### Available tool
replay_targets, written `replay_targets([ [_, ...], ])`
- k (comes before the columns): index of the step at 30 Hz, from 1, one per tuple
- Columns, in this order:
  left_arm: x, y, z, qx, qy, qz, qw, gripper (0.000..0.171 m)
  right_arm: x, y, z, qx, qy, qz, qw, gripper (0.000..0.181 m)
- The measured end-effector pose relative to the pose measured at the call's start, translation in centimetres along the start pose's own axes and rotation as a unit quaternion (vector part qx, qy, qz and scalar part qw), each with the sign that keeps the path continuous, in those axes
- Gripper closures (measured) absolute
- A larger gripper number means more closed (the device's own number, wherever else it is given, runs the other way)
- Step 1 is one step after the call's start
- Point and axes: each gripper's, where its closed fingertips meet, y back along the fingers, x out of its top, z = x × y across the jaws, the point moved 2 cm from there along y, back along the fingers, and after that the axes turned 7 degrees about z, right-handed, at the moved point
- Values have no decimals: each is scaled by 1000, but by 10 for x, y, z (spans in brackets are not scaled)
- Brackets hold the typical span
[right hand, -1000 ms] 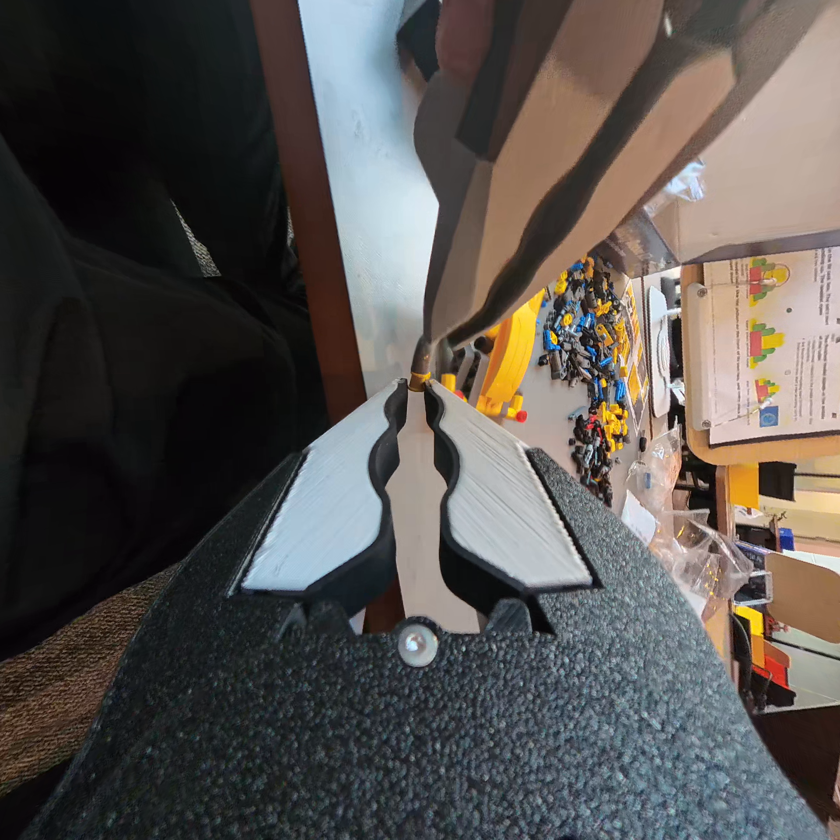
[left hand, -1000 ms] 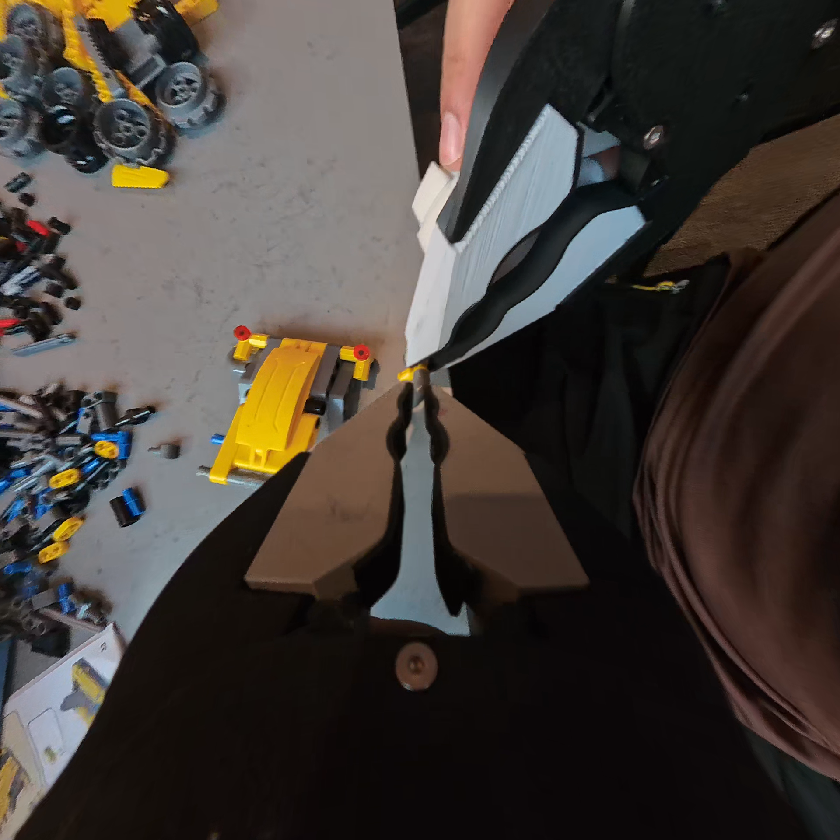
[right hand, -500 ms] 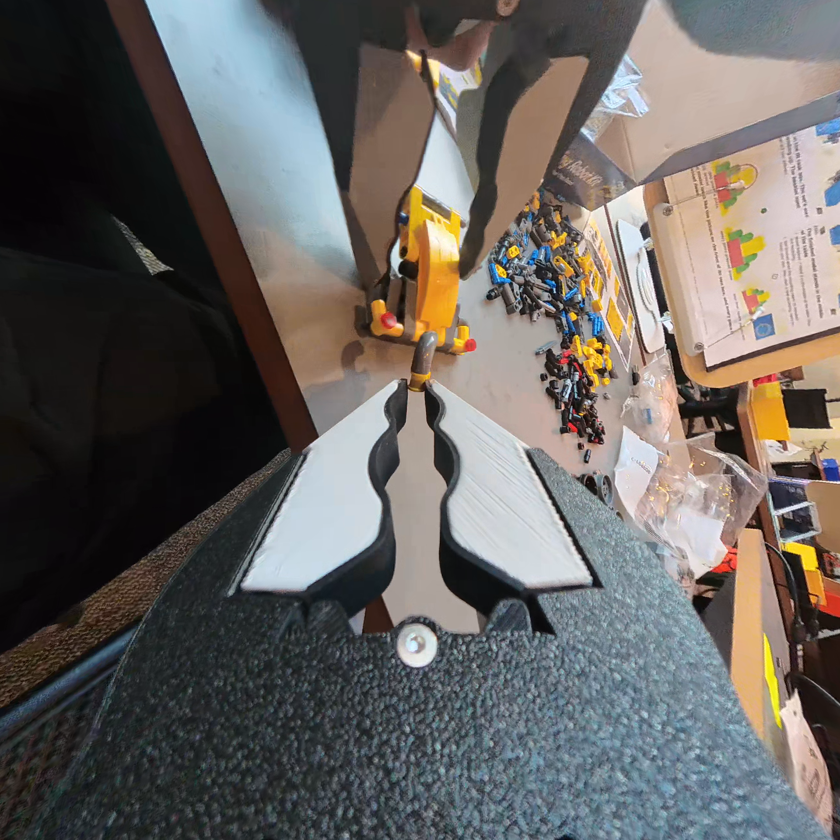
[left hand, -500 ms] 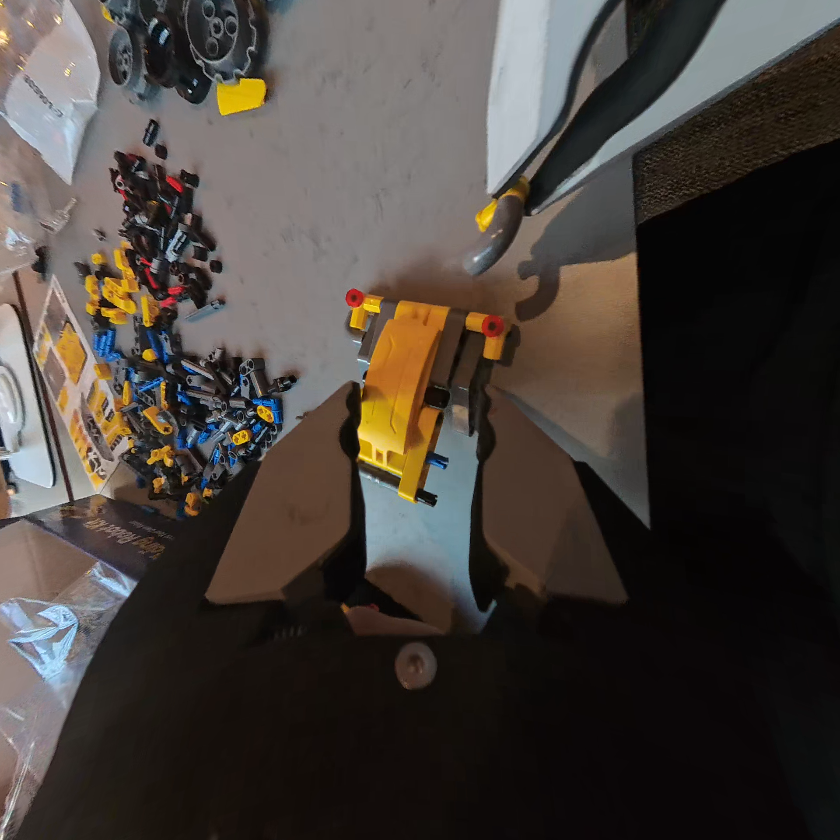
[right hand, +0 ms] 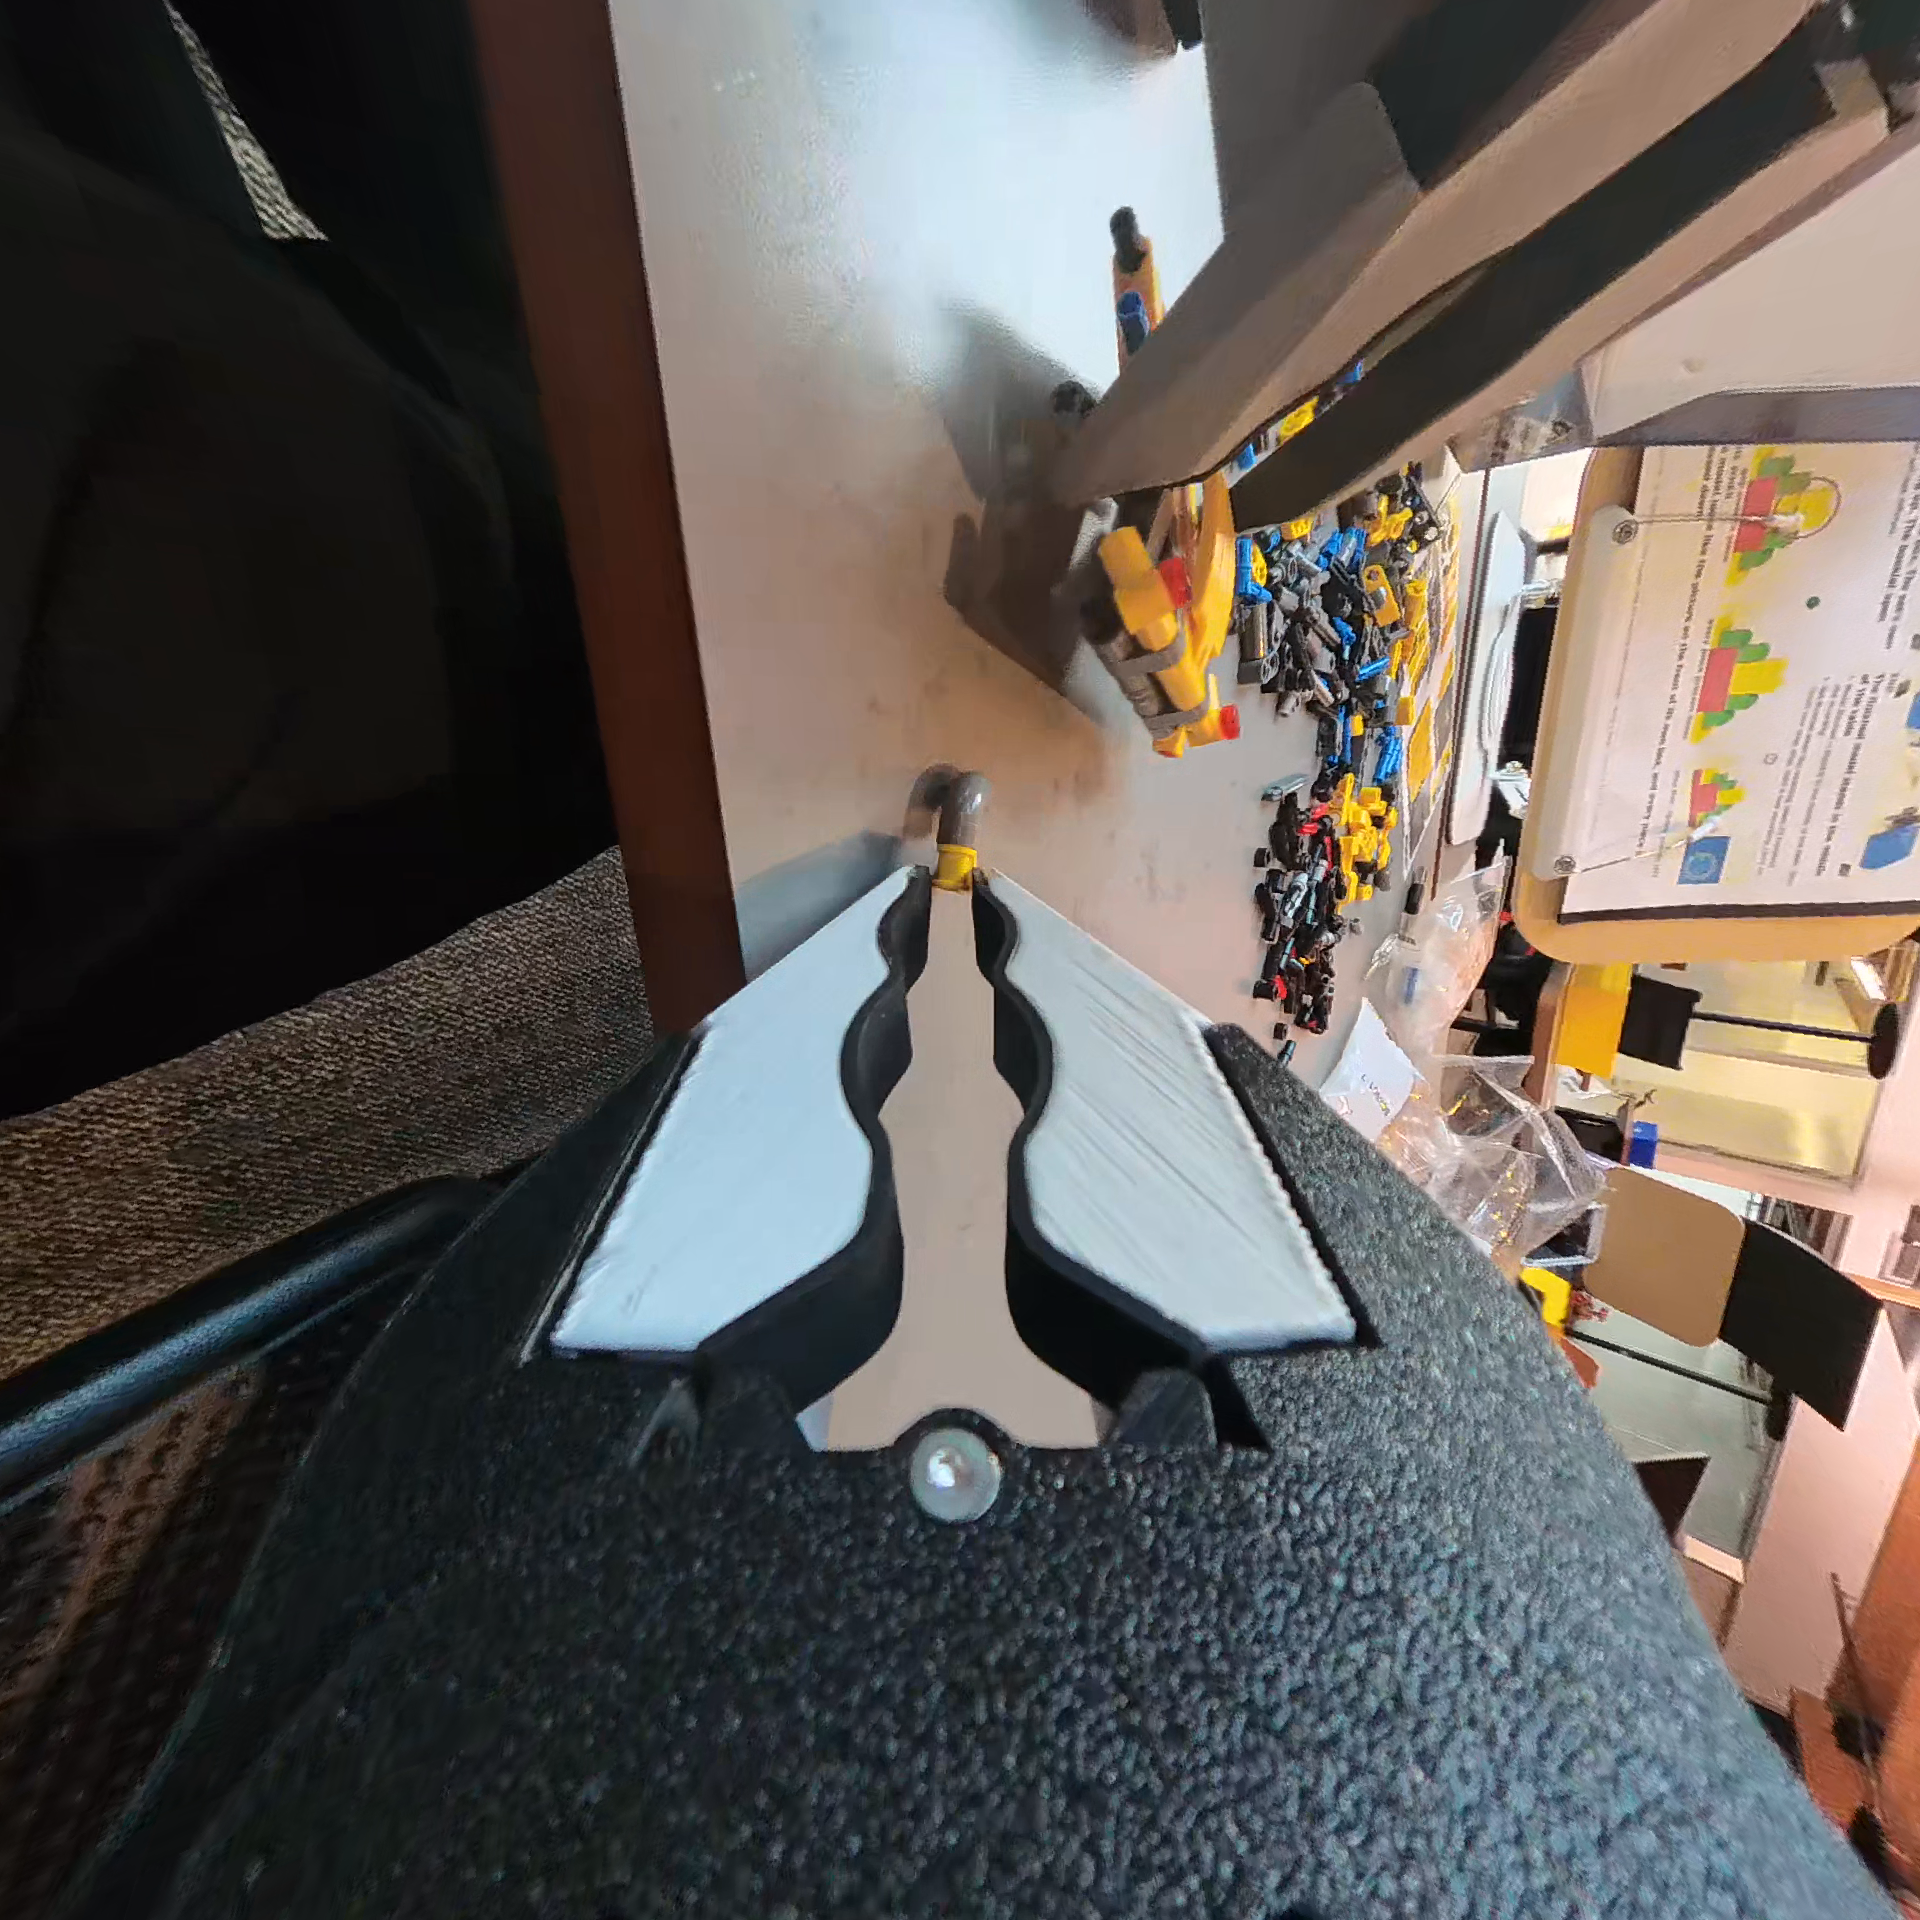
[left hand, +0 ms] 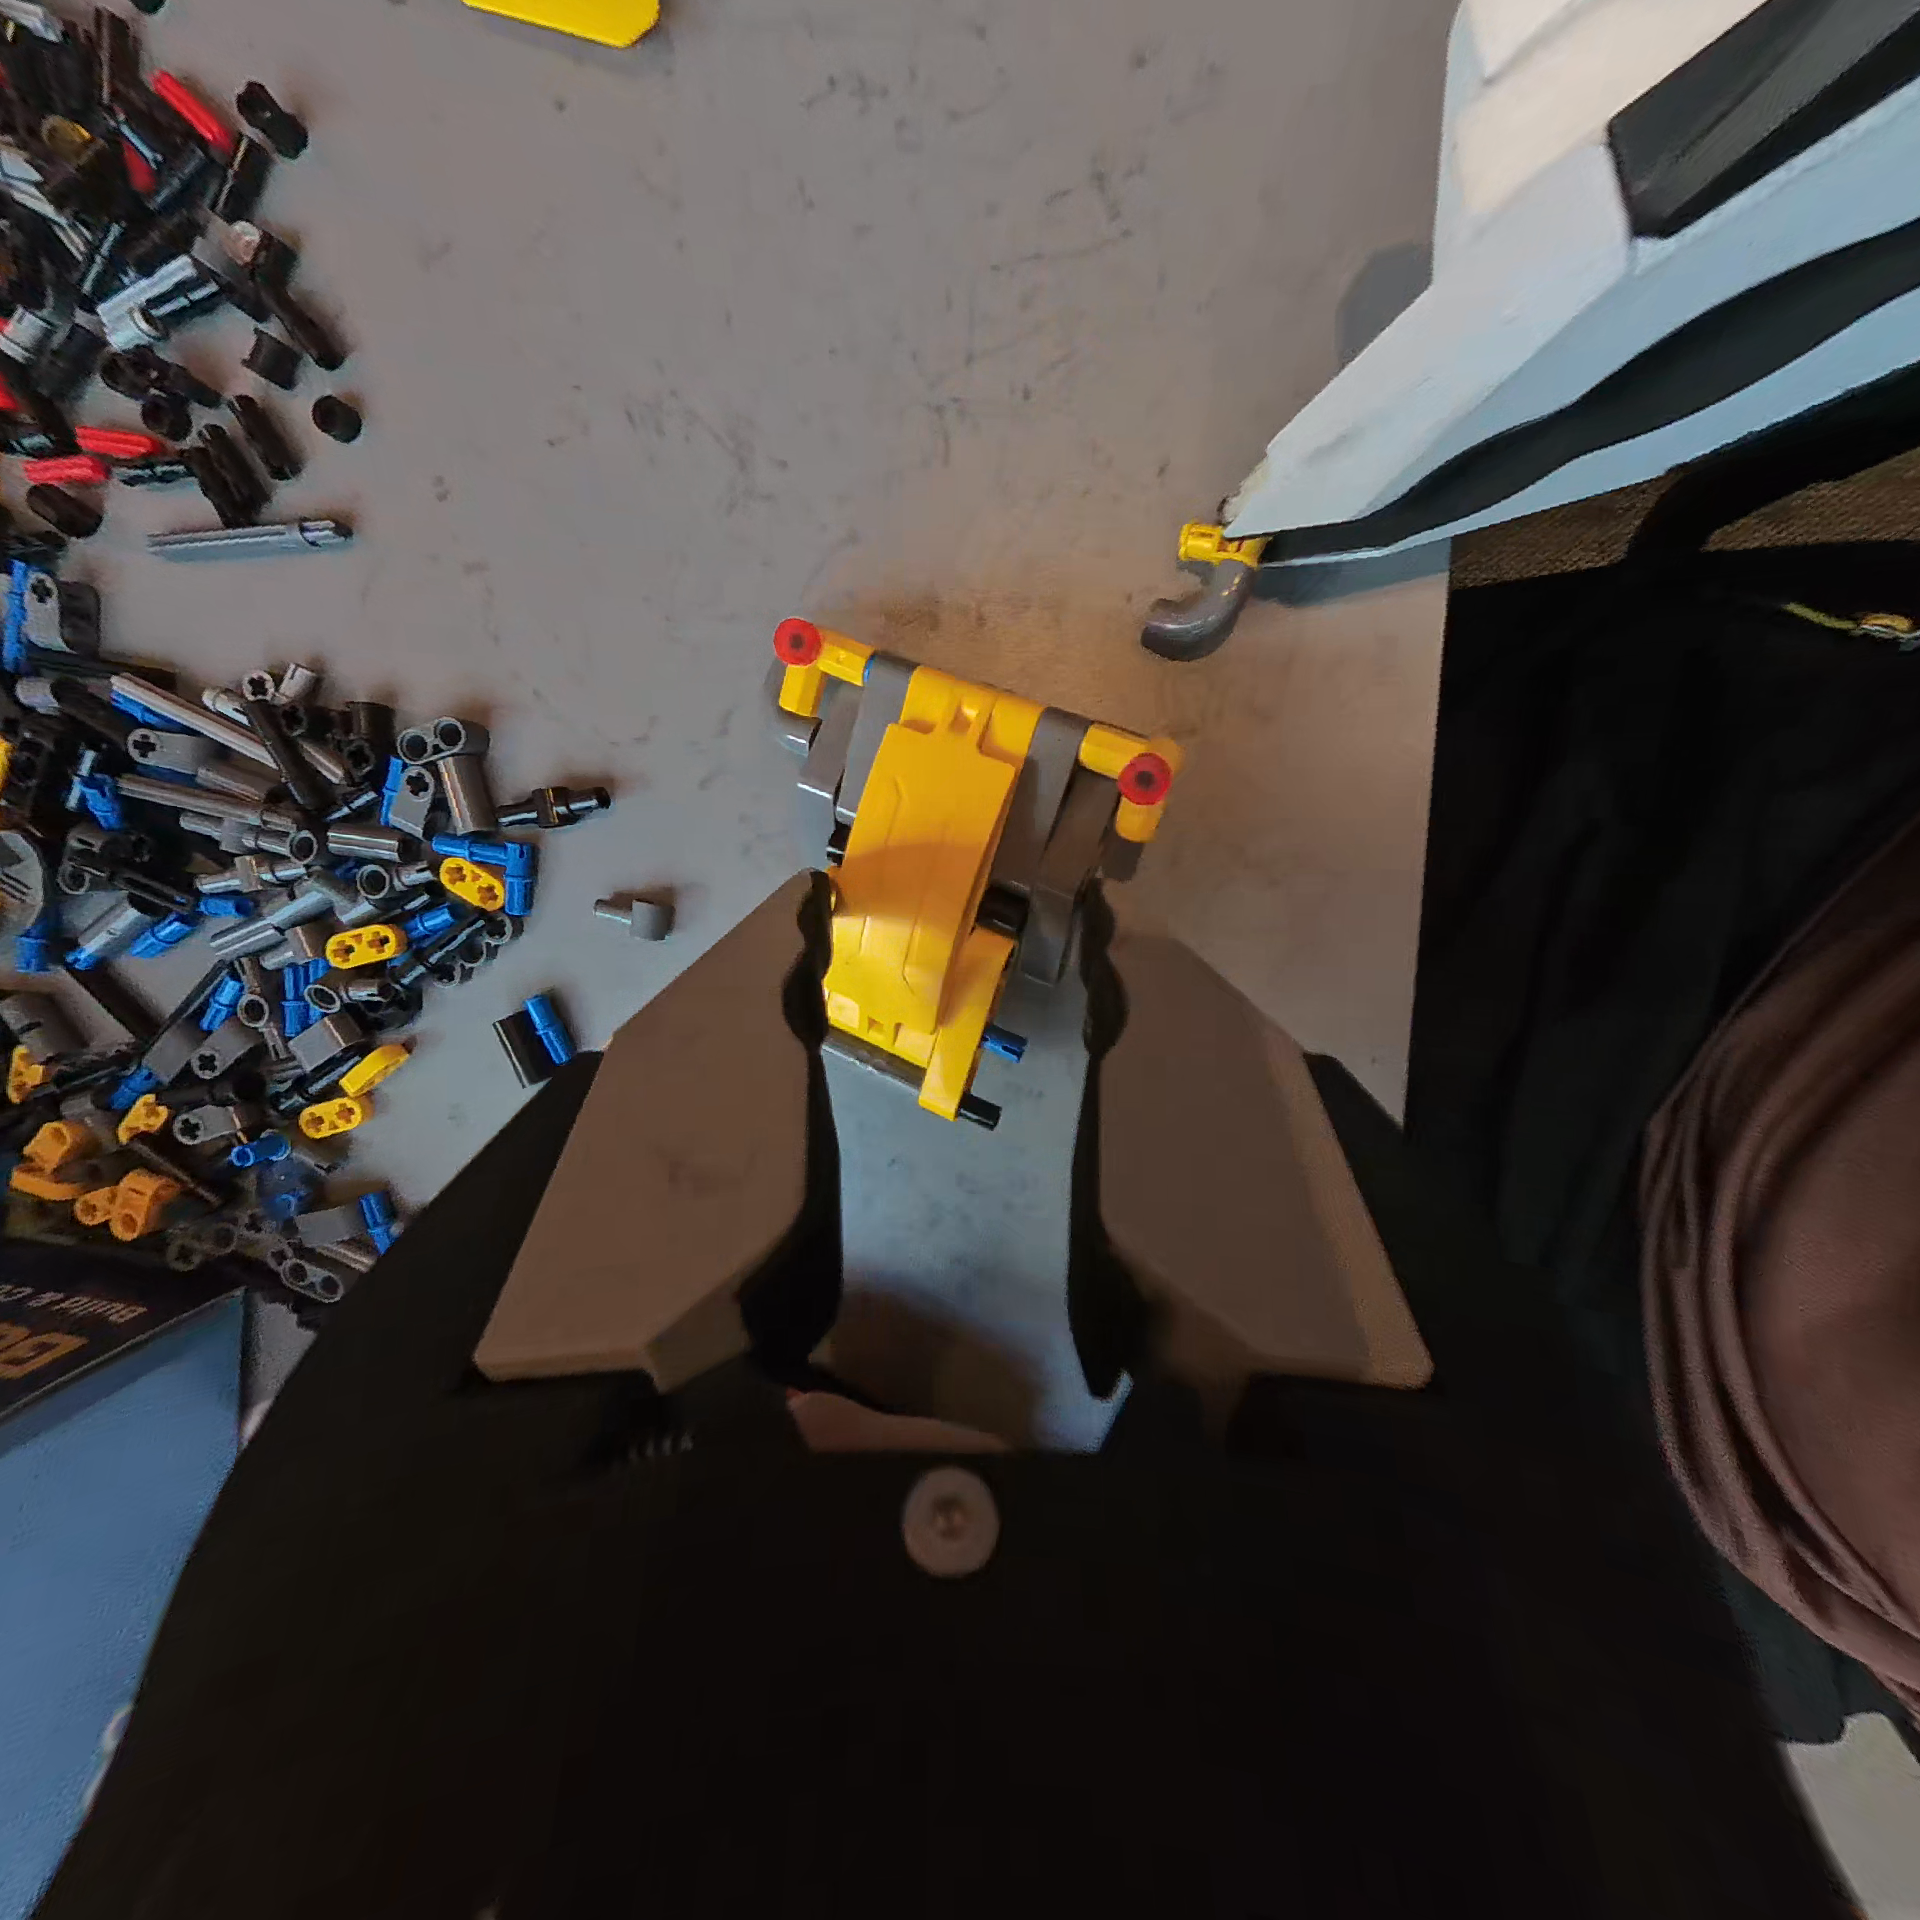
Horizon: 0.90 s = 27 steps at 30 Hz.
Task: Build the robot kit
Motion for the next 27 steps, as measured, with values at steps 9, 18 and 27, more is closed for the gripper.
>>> replay_targets([
  [9,-5,3,-3,-26,35,13,999,124,10,3,2,24,-26,39,999,155],
  [18,-7,2,-2,-16,25,15,999,123,34,4,14,62,-50,90,993,140],
  [27,-5,0,-2,-13,23,23,999,123,48,-21,35,28,41,69,996,144],
])
